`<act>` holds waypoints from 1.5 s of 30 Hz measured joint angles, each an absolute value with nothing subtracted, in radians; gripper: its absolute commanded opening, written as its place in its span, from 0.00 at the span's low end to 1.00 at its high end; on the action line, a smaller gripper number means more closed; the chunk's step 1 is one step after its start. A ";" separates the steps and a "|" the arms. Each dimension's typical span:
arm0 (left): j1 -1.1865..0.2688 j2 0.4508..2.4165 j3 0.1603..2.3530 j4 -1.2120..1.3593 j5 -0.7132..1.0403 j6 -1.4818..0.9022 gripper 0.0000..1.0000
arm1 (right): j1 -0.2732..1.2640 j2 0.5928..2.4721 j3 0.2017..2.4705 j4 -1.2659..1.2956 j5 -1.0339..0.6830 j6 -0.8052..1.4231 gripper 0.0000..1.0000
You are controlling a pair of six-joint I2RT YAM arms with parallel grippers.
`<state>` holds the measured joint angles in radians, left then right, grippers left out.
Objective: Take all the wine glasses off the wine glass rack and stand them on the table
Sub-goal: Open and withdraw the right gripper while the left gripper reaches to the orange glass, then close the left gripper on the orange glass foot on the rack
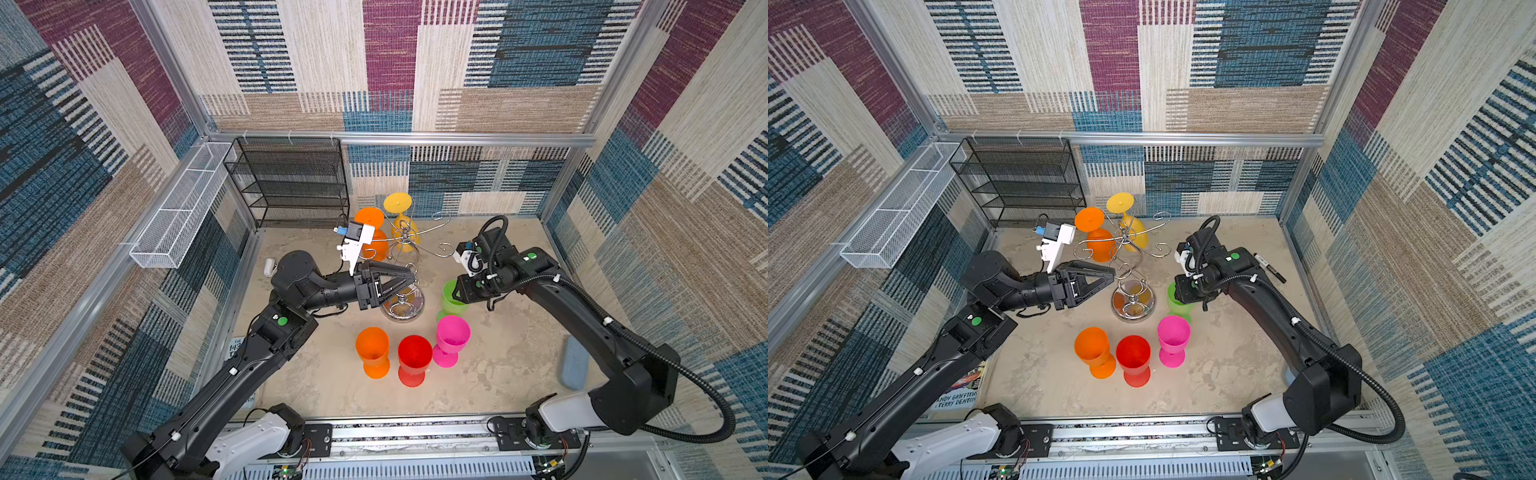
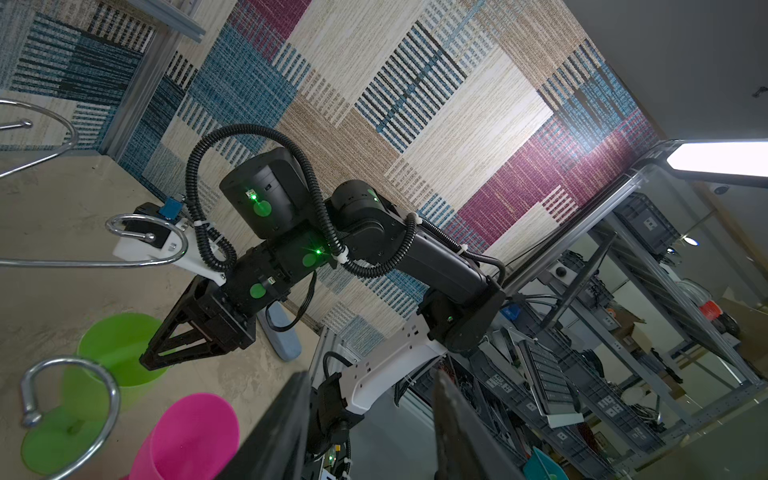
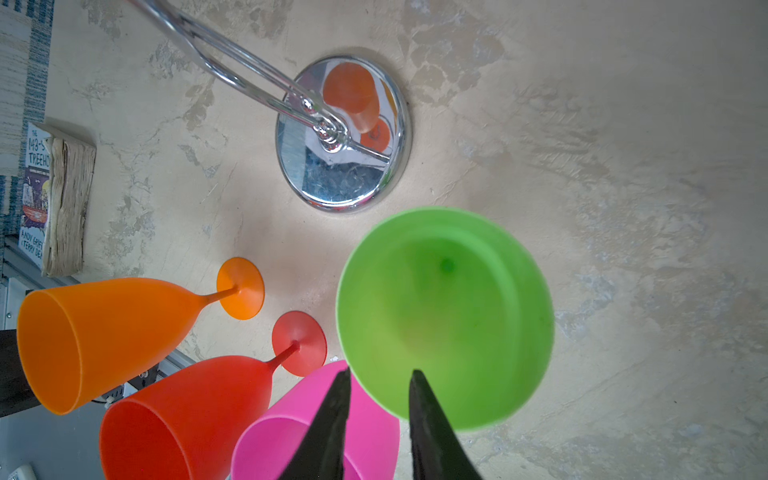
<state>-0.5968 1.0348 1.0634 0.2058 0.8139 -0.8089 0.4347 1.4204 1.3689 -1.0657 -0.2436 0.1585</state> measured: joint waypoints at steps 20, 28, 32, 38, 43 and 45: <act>-0.213 0.991 1.122 0.100 0.763 -0.899 0.51 | 0.384 1.094 1.353 -0.891 -0.134 0.317 0.45; -0.079 1.108 1.104 0.136 0.764 -0.973 0.52 | 0.363 0.962 1.268 -0.730 -0.086 0.364 0.55; -0.073 1.190 1.095 0.160 0.771 -0.974 0.53 | 0.358 0.960 1.236 -0.686 -0.082 0.369 0.56; -0.072 1.287 1.066 0.252 0.794 -0.996 0.53 | 0.351 0.947 1.208 -0.646 -0.085 0.377 0.57; -0.072 1.352 1.060 0.358 0.805 -1.036 0.53 | 0.344 0.942 1.197 -0.626 -0.087 0.381 0.57; -0.073 1.373 1.060 0.397 0.816 -1.056 0.53 | 0.340 0.939 1.192 -0.620 -0.088 0.381 0.57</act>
